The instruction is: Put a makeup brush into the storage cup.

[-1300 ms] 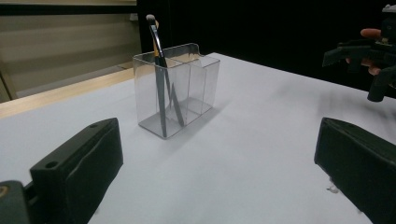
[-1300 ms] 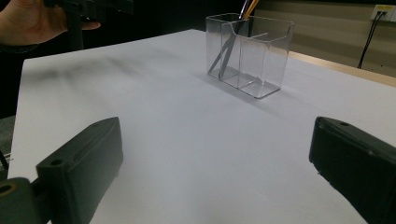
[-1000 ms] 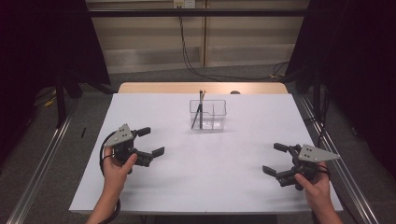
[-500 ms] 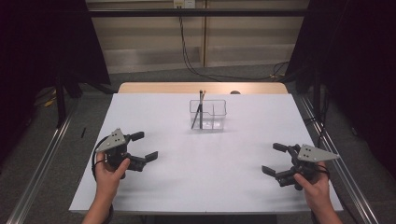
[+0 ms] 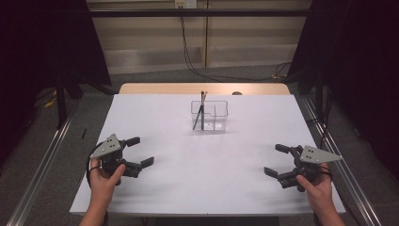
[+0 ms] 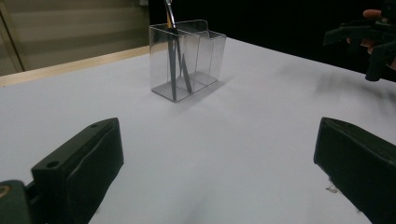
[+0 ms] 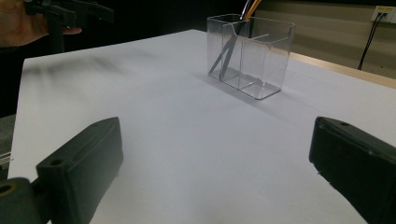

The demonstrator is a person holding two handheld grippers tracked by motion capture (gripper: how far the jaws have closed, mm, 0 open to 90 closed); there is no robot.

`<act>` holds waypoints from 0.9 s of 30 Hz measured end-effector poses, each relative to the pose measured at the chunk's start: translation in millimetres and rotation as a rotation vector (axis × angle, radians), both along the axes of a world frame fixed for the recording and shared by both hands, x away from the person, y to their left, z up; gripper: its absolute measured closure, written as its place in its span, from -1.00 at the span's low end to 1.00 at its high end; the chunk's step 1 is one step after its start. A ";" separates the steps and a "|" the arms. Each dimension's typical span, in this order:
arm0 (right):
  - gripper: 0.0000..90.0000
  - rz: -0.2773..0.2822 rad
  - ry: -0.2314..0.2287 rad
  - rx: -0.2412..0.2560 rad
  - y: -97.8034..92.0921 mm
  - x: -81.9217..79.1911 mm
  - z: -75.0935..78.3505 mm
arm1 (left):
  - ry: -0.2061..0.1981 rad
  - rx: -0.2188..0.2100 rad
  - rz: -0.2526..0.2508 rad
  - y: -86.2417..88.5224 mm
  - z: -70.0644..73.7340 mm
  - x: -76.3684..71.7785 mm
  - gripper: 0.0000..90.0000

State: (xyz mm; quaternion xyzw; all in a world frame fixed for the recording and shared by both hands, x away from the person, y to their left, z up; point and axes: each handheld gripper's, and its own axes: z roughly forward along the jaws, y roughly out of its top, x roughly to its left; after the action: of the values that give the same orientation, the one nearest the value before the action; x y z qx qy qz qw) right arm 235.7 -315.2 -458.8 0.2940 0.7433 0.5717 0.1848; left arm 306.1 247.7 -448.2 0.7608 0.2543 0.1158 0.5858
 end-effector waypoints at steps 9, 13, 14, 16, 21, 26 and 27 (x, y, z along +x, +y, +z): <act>-0.94 0.000 -0.002 -0.003 0.2 0.0 0.3 | 0.005 0.010 0.016 9.4 -2.2 -7.3 -0.97; -0.94 -0.001 -0.003 -0.008 0.2 -0.1 0.3 | 0.011 0.012 0.020 13.2 -3.9 -11.2 -0.97; -0.94 0.000 -0.003 -0.007 0.1 0.0 0.3 | 0.012 0.012 0.023 13.7 -4.1 -12.3 -0.97; -0.94 -0.001 -0.005 -0.009 -0.1 0.0 0.3 | 0.010 0.018 0.019 15.2 -4.3 -13.8 -0.96; -0.94 -0.005 -0.003 -0.008 -0.9 0.2 0.3 | 0.010 0.023 0.023 17.1 -5.0 -17.7 -0.96; -0.94 -0.010 -0.004 -0.008 -2.1 0.7 -0.5 | 0.006 0.049 0.014 15.2 -5.3 -20.4 -0.96; -0.94 -0.009 -0.004 -0.008 -2.4 0.8 -0.6 | 0.004 0.055 0.012 14.4 -5.3 -20.7 -0.96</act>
State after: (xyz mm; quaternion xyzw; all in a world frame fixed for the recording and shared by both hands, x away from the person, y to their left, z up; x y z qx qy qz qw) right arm 236.5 -317.6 -459.4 0.2957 0.7438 0.5686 0.1898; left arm 285.4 262.2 -453.5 0.7752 0.2568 0.1246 0.5635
